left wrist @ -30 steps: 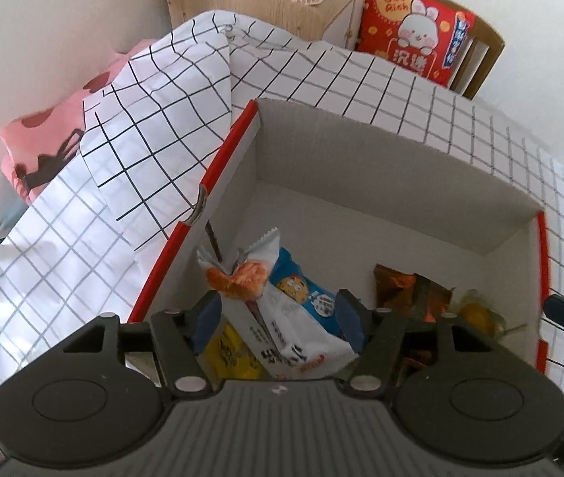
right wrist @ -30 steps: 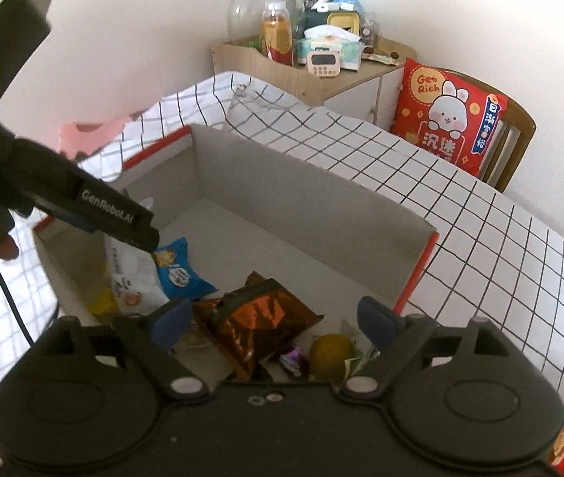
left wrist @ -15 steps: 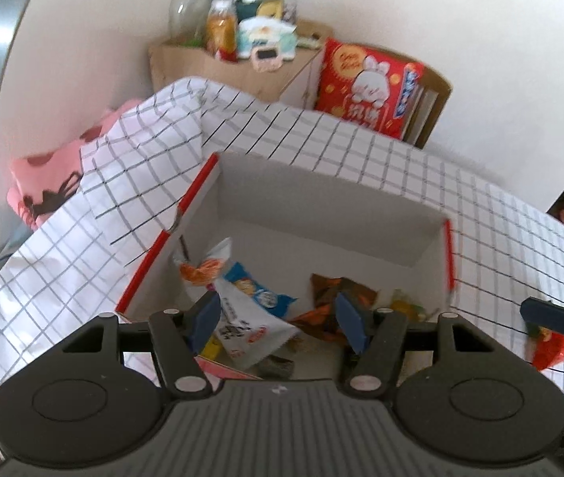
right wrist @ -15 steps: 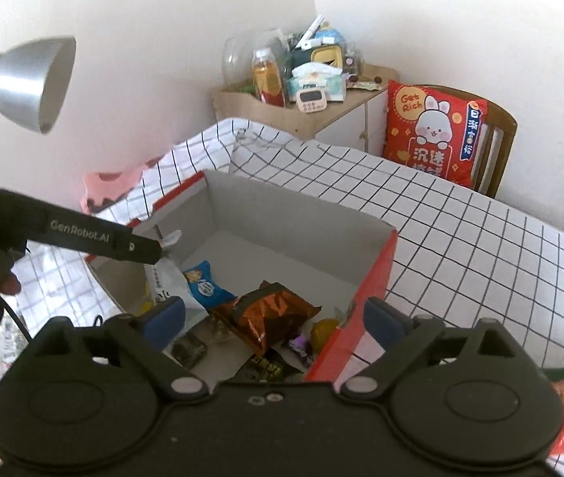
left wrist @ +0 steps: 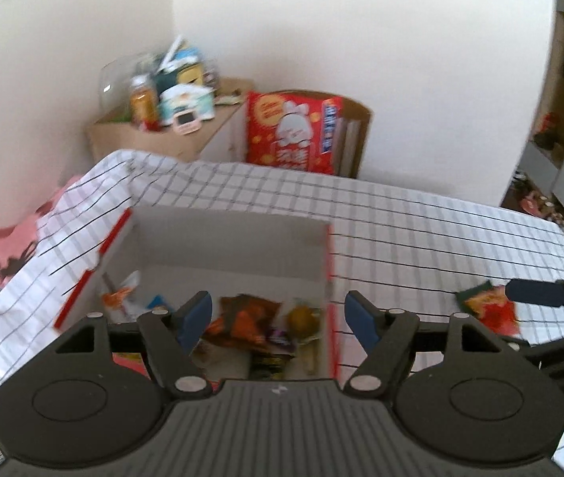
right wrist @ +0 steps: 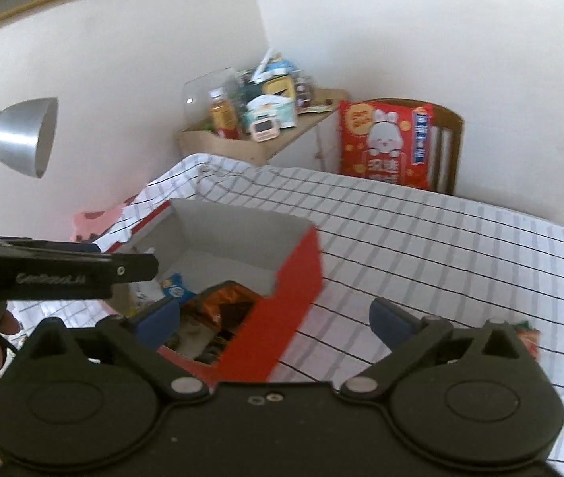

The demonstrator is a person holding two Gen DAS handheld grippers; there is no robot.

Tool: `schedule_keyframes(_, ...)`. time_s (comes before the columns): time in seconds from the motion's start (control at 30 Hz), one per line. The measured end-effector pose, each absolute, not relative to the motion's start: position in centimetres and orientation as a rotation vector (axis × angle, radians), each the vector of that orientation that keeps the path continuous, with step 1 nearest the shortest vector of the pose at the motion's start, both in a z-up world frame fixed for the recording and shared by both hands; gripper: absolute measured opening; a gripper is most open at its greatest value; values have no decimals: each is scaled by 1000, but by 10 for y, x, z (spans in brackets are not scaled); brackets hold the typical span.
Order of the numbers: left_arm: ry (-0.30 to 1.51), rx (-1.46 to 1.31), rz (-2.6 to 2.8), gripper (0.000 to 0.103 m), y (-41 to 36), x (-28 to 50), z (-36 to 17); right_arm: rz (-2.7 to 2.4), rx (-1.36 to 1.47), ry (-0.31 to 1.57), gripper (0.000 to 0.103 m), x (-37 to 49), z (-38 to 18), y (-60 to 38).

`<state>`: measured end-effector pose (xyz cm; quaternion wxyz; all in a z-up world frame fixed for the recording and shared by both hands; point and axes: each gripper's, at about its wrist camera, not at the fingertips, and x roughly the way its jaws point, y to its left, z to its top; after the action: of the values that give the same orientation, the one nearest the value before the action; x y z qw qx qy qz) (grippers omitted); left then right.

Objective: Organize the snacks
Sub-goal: 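Withdraw both tools from the box and lower them toward the red chip bag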

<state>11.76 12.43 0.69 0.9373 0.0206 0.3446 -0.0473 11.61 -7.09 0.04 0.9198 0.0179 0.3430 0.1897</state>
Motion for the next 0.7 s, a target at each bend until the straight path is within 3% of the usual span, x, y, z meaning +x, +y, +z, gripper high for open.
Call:
schedule_keyframes(0.13, 697, 47, -149, 74, 96, 111, 5, 350, 57, 695, 102, 106, 3, -106)
schedule_keyframes(0.23, 701, 41, -180, 83, 78, 109, 0, 325, 67, 693, 102, 99, 4, -130)
schedule_keyframes(0.43, 739, 3, -230, 89, 42, 113, -13, 249, 96, 698, 103, 87, 0, -183)
schedule_keyframes(0.57, 763, -19, -246, 103, 17, 117, -26, 191, 109, 716, 103, 83, -8, -216)
schedule_keyframes(0.7, 800, -14, -250, 103, -16, 123, -41, 139, 114, 730, 103, 79, -16, -250)
